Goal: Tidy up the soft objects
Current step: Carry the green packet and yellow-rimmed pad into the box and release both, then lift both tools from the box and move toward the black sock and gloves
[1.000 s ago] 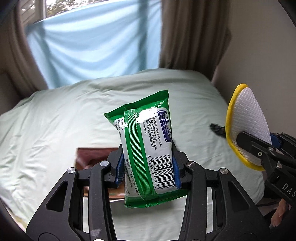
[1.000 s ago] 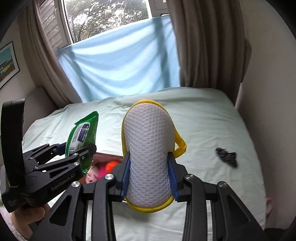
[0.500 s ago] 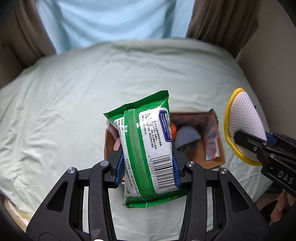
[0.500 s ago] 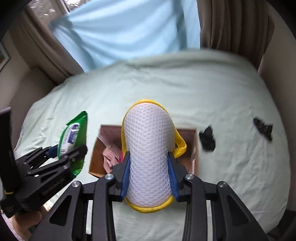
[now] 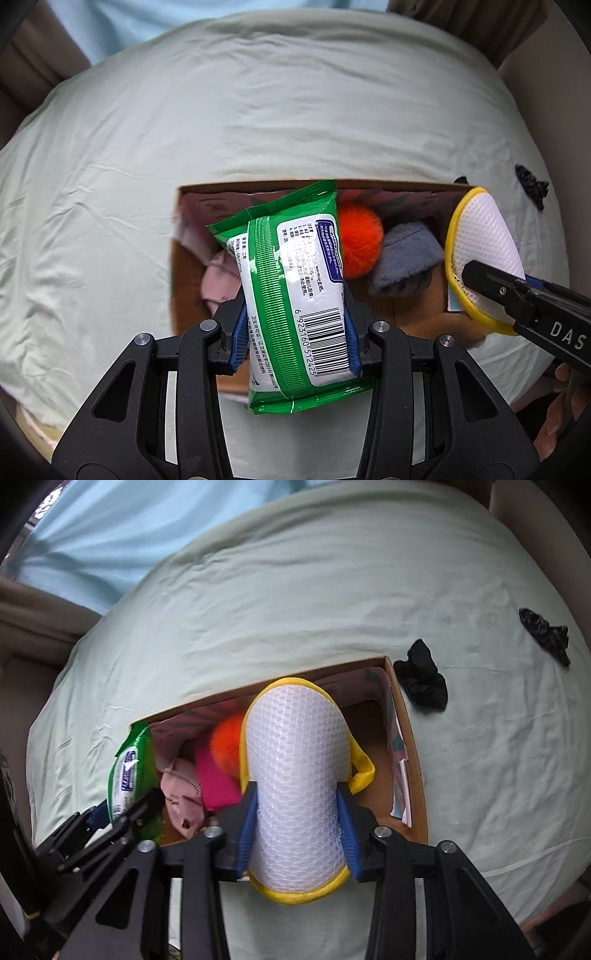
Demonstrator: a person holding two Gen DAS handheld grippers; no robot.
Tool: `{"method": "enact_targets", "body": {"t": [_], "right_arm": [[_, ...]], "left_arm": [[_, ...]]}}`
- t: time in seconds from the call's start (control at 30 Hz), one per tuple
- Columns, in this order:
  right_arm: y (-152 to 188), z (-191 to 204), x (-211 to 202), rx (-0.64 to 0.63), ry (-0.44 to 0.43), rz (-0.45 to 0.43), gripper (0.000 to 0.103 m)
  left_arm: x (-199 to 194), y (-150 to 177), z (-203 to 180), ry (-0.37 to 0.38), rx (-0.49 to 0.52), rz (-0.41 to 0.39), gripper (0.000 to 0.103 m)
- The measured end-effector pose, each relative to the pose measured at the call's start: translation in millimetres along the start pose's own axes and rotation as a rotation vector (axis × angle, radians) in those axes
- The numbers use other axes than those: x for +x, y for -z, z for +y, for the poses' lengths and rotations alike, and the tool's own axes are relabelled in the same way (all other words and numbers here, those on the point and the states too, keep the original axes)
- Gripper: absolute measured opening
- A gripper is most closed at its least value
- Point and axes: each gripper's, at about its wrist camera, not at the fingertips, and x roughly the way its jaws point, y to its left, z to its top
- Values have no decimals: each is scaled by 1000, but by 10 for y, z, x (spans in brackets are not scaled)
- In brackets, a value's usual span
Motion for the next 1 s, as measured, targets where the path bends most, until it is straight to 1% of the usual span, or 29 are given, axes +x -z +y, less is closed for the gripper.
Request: {"method": "enact_targets", "body": {"t": [0.13,0.17,0.2,0.23,0.27,0.3,0.33,0.37,0.47,0.57,0.67,0.9,1.0], "right_arm": [[-112,-95,169,67,-23,42,40],[-136,-106,196,74,-31,48,41],[-158,-118,240,86,-51,62,50],[-174,-125,272,95,-60,73,65],[-190,-138,307,108,-61,83,72],[-204,-150,321,115,-63,85,85],[-207,-156,331,119,-68,87,95],[-206,-154,336,115,-65,92,98],[-176,-161,361,94,-45,108,99],[-146,-199,366,90,-40,108,99],[-129,-209,324,89,-30,82,99],[-70,-176,42,51,-12,-16,99],[-32,-152,-98,28,0,-29,99]], "left_arm": [[183,-65,-125,-19,44,31,38],[207,-80,-142,-15,51,34,43],[218,-98,-144,-9,52,33,67],[233,-111,-155,-5,55,37,86],[251,-125,-160,-5,57,49,102],[273,-137,-150,-12,60,61,103],[279,-136,-150,-18,64,67,103],[283,-126,-151,-20,72,73,103],[314,-85,-116,-30,66,91,103],[339,-60,-67,-19,42,107,103],[329,-34,-30,-21,26,110,103],[110,-8,49,-32,5,68,103],[-69,13,96,-35,-10,36,103]]}}
